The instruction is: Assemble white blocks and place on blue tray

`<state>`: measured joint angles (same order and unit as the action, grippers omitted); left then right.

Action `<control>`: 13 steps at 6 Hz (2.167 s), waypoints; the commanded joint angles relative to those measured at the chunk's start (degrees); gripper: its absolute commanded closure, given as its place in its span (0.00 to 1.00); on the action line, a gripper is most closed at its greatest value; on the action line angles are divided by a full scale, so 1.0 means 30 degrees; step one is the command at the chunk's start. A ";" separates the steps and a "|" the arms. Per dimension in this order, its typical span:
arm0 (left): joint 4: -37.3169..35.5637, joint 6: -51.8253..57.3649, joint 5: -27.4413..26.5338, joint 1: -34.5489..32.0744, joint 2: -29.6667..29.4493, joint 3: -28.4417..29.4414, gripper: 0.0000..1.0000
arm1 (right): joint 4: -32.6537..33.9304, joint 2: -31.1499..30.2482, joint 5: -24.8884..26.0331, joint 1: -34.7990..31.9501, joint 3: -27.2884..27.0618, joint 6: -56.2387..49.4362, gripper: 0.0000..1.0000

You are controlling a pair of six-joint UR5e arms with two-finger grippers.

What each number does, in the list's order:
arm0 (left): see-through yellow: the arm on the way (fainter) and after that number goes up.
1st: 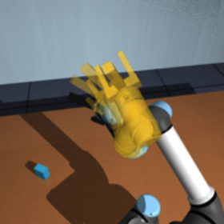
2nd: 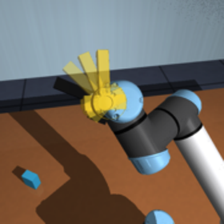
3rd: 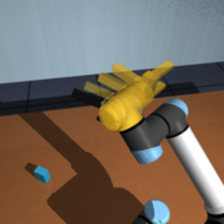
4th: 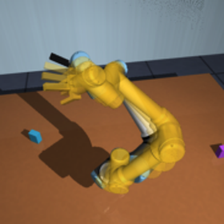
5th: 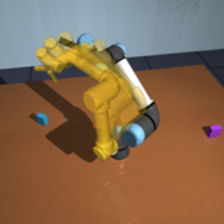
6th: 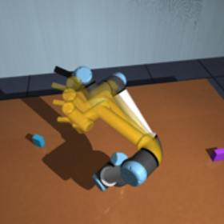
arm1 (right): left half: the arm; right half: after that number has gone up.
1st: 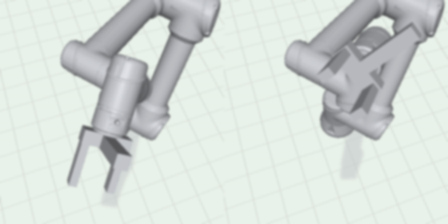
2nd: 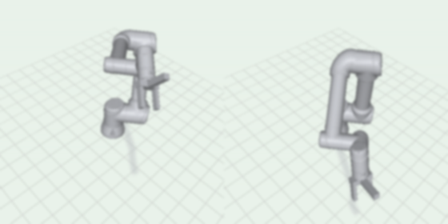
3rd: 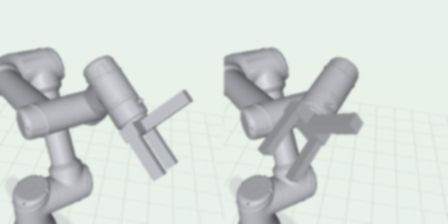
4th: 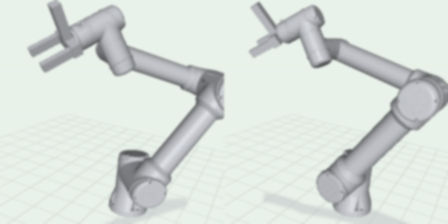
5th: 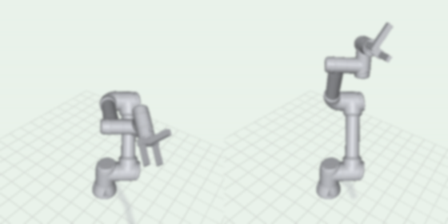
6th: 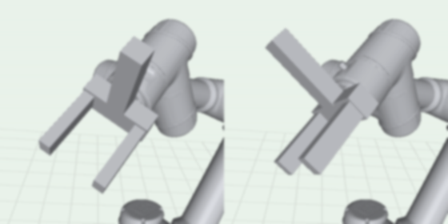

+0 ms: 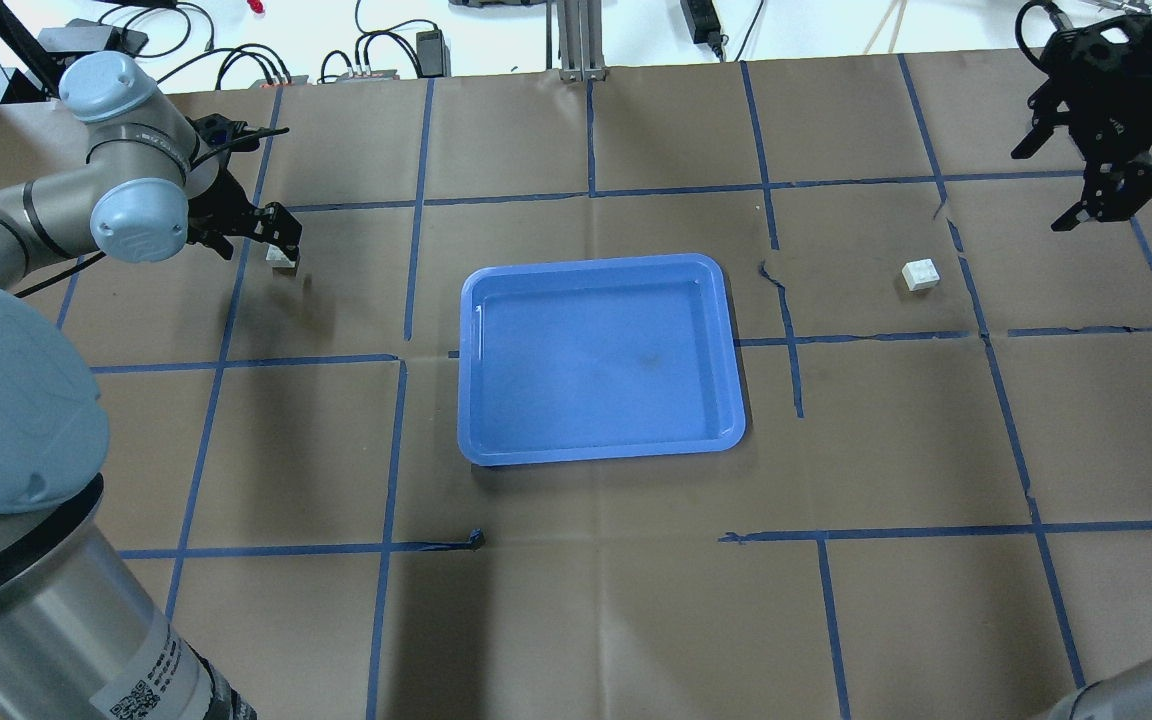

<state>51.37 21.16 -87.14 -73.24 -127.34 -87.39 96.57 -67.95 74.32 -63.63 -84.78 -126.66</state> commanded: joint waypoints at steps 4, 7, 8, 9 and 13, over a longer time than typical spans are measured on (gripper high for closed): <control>-0.0397 0.0125 0.0629 0.0009 -0.0267 0.0008 0.79 | 0.2196 0.5123 -0.3412 0.0411 -0.0013 -0.2458 0.00; 0.0388 0.0271 0.0600 -0.0020 -0.0180 0.0064 0.92 | 0.2206 0.5803 -0.3387 0.0411 -0.0013 -0.2401 0.00; 0.0453 0.0997 0.0600 -0.0861 0.0314 0.0037 0.95 | 0.2118 0.5745 -0.3416 0.0411 0.0016 -0.2255 0.00; 0.0714 0.1845 0.0368 -0.2871 0.1305 -0.0514 0.95 | 0.2088 0.5687 -0.3446 0.0411 0.0045 -0.2254 0.03; 0.2676 1.0832 0.0424 -0.8415 0.4183 -0.1603 0.94 | 0.2117 0.5657 -0.3417 0.0411 0.0162 -0.2400 0.52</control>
<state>58.04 49.13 -85.89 -94.43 -116.27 -91.65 102.85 -50.94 64.07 -62.40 -84.41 -133.68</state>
